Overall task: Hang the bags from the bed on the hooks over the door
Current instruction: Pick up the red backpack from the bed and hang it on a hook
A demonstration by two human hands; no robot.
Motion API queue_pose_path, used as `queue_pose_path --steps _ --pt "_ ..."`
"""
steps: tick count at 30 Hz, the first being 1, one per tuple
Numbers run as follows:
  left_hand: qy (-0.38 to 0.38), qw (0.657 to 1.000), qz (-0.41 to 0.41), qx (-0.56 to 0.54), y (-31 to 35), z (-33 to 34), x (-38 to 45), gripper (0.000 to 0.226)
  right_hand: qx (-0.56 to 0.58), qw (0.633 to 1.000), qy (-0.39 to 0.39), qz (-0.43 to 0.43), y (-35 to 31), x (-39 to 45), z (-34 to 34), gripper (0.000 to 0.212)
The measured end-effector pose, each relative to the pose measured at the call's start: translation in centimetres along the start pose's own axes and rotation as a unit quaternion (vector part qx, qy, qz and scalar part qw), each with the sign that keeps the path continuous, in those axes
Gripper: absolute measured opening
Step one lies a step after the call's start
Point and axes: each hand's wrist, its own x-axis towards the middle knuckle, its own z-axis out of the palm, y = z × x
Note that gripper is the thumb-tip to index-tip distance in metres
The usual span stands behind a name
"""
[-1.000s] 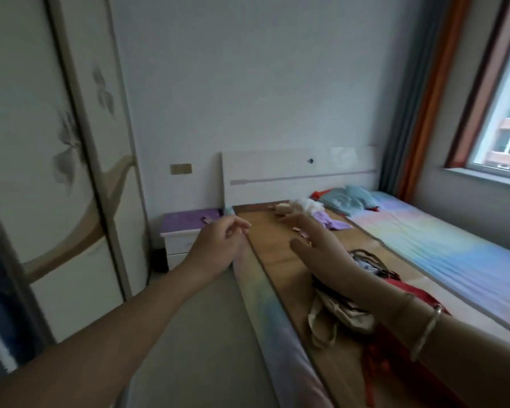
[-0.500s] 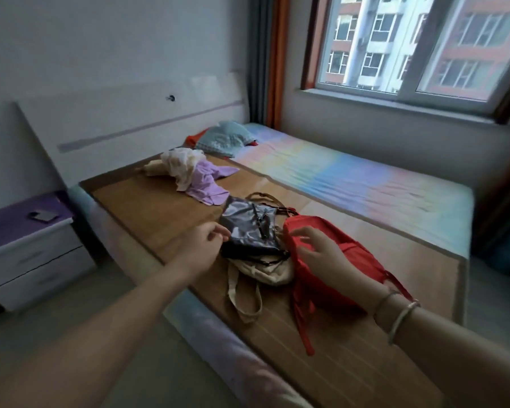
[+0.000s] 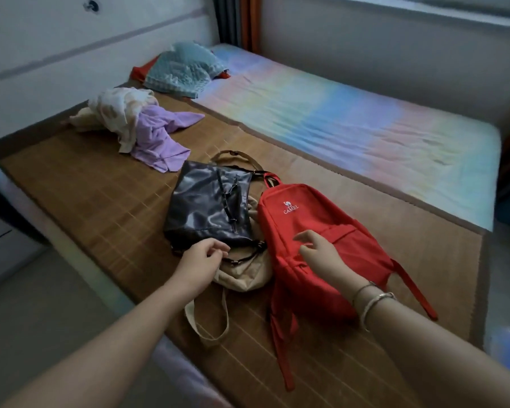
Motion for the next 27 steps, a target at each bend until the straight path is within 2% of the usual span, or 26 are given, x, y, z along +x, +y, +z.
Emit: queue_pose_path --steps 4,9,12,15,17,18,21,23,25,27 --pt "-0.006 0.998 -0.052 -0.022 0.0 2.6 6.4 0.020 -0.010 0.999 -0.037 0.005 1.5 7.9 1.0 0.038" --pt "-0.006 0.992 -0.108 -0.060 -2.0 4.2 12.0 0.022 -0.029 0.994 -0.094 -0.036 2.0 16.0 4.7 0.034" --pt "0.012 0.987 -0.145 -0.072 -3.8 4.2 14.3 0.022 -0.022 0.993 -0.118 -0.008 2.0 19.9 7.2 0.034" --pt "0.022 0.983 -0.171 -0.069 -5.2 4.0 16.1 0.023 -0.071 0.986 -0.149 0.005 2.7 23.5 9.5 0.036" --pt "0.022 0.981 -0.180 -0.063 -5.9 3.8 16.8 0.024 -0.084 0.984 -0.157 0.028 3.0 24.9 10.3 0.030" --pt "0.019 0.981 -0.182 -0.059 -6.2 3.8 17.2 0.024 -0.063 0.984 -0.159 0.042 3.2 25.4 10.6 0.026" --pt "0.006 0.984 -0.167 -0.056 -6.3 3.8 18.0 0.021 0.034 0.986 -0.142 0.080 2.9 25.2 9.9 0.036" --pt "-0.007 0.988 -0.146 -0.043 -5.7 4.2 18.2 0.022 0.133 0.976 -0.134 0.108 2.6 24.4 8.5 0.031" --pt "-0.035 0.989 -0.134 -0.040 -4.8 4.5 18.0 0.038 0.261 0.945 -0.134 0.144 2.2 23.2 6.8 0.018" --pt "-0.079 0.989 -0.117 -0.053 -3.1 4.9 17.4 0.065 0.368 0.904 -0.156 0.151 1.5 21.1 4.2 0.018"
